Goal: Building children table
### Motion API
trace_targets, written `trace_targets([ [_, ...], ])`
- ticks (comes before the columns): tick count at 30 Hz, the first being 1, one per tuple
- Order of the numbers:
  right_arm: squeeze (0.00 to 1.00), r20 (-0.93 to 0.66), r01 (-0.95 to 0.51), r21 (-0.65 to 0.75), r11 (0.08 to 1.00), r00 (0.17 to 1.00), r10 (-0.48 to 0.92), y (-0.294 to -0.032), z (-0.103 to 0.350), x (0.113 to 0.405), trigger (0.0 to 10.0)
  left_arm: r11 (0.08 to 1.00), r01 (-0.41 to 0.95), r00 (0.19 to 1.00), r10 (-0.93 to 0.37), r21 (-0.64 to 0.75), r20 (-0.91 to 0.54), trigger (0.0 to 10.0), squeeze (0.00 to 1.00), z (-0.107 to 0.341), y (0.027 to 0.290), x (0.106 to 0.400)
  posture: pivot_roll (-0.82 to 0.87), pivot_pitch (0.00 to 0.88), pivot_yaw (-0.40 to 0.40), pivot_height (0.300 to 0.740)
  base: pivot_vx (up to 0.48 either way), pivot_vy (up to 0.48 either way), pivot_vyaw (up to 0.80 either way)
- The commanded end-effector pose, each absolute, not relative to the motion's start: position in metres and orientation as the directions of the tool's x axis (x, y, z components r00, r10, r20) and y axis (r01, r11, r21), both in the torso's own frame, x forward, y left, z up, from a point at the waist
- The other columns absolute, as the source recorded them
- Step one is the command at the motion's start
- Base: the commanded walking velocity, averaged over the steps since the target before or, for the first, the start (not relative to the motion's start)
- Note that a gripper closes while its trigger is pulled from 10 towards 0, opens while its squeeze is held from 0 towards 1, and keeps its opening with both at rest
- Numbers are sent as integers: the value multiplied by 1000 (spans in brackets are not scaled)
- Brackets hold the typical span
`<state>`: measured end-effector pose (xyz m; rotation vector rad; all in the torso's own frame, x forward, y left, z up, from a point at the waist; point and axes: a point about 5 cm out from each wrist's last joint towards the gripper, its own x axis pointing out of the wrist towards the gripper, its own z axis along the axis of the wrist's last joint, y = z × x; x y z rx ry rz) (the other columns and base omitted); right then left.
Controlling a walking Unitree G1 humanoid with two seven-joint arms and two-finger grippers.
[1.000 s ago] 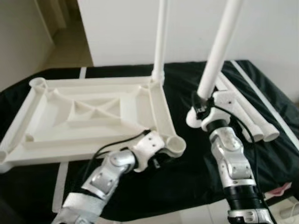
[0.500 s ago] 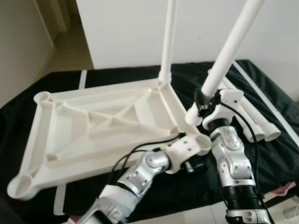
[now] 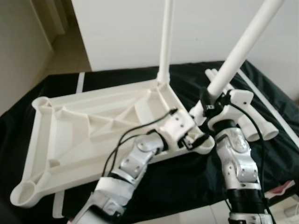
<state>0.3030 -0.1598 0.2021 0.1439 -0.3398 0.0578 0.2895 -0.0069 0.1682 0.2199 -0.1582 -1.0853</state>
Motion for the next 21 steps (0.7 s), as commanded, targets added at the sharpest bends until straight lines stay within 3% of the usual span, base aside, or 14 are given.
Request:
trace_targets([
  [1,0,342,-74,127,989,939,26,-163,205,301,10000,425,868,439,-899,258,5,10000,0,165,-5,285,-47,0,-15,740,0,0,0],
  [6,0,347,-93,109,990,937,49,-162,207,303,10000,344,877,408,-902,336,-142,10000,0,135,-6,279,-42,0,-24,740,0,0,0],
  [11,0,349,-105,97,990,935,66,-161,209,304,10000,358,868,440,-876,344,-198,10000,0,128,-6,284,-41,0,-24,740,0,0,0],
  [17,0,351,-118,93,989,933,79,-159,209,306,10000,440,788,579,-767,430,-276,10000,0,118,2,307,-40,0,-25,740,0,0,0],
  [19,0,351,-120,93,988,933,80,-157,210,305,10000,537,699,690,-678,472,-251,10000,0,121,9,322,-47,0,-21,740,0,0,0],
  [20,0,351,-120,93,988,933,80,-157,210,305,10000,537,699,690,-678,472,-251,10000,0,121,9,322,-47,0,-21,740,0,0,0],
  [21,0,351,-121,93,988,933,81,-157,209,305,10000,588,640,748,-624,494,-227,10000,0,124,13,329,-49,0,-20,740,0,0,0],
])
